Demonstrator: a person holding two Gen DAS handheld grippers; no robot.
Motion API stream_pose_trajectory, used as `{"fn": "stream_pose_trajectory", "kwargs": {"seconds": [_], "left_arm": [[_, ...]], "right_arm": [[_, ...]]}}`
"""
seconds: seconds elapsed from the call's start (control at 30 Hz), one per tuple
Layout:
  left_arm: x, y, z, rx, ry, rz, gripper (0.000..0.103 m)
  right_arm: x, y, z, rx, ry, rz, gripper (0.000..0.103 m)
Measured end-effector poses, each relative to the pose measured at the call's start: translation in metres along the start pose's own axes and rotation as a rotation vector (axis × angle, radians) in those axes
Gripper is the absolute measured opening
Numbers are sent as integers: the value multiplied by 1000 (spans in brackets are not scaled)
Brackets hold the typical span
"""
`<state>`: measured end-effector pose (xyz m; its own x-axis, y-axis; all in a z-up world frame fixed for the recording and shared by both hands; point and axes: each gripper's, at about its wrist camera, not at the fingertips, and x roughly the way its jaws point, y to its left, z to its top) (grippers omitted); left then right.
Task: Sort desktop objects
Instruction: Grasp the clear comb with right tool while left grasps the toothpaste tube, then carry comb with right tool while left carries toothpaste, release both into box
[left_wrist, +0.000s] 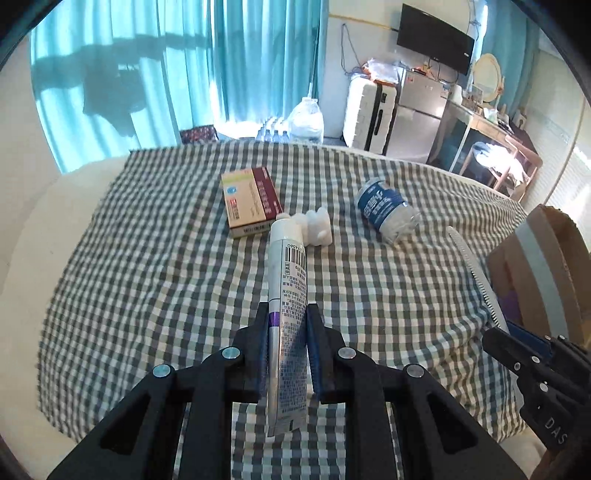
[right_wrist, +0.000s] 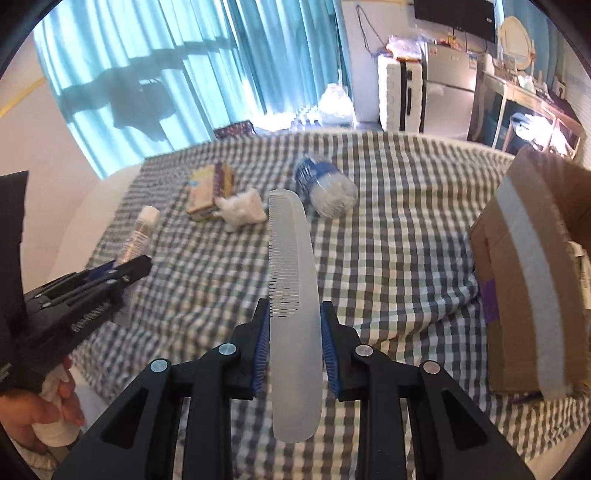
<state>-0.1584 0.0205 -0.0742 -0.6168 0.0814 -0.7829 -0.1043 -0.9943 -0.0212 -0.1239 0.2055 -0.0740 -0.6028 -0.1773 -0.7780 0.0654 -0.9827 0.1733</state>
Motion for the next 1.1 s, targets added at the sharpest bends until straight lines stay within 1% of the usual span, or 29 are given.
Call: {"fn": "stream_pose_trajectory", "kwargs": {"seconds": [0.3,0.4,0.53,0.63,0.77,0.83,0.9,0.97,1.07,1.1], "left_arm": [[-66,-8,2,14,-88,-37,18],[-89,-14,4,28,-119,-48,18],[-114,-25,9,49,-152,-72,18],[-130,-43,15,69,-181,-96,18],[-146,-69,25,97,-203,-156,18],[-152,-87,31,116,-204,-189,18],[-158,-103,35,124,-183,-229,18],[-164,-122,41,145,-185,-275,18],[-166,-153,47,187,-185,-311,18],[-167,-169,47,206,-182,-327,18]], "right_arm": [[-63,18,-2,-27,-90,15,26],[-82,19,-3,-14,-121,43,26],[-108,21,0,-28,-172,38,26],[-131,16,8,-27,-209,36,26],[-164,2,18,-43,-265,-5,26],[-181,-11,21,-38,-286,-24,26],[-197,-27,25,-27,-307,-44,26],[-209,-45,27,-16,-323,-72,26],[-224,-80,31,16,-332,-113,26],[-228,-92,32,30,-329,-131,26]]}}
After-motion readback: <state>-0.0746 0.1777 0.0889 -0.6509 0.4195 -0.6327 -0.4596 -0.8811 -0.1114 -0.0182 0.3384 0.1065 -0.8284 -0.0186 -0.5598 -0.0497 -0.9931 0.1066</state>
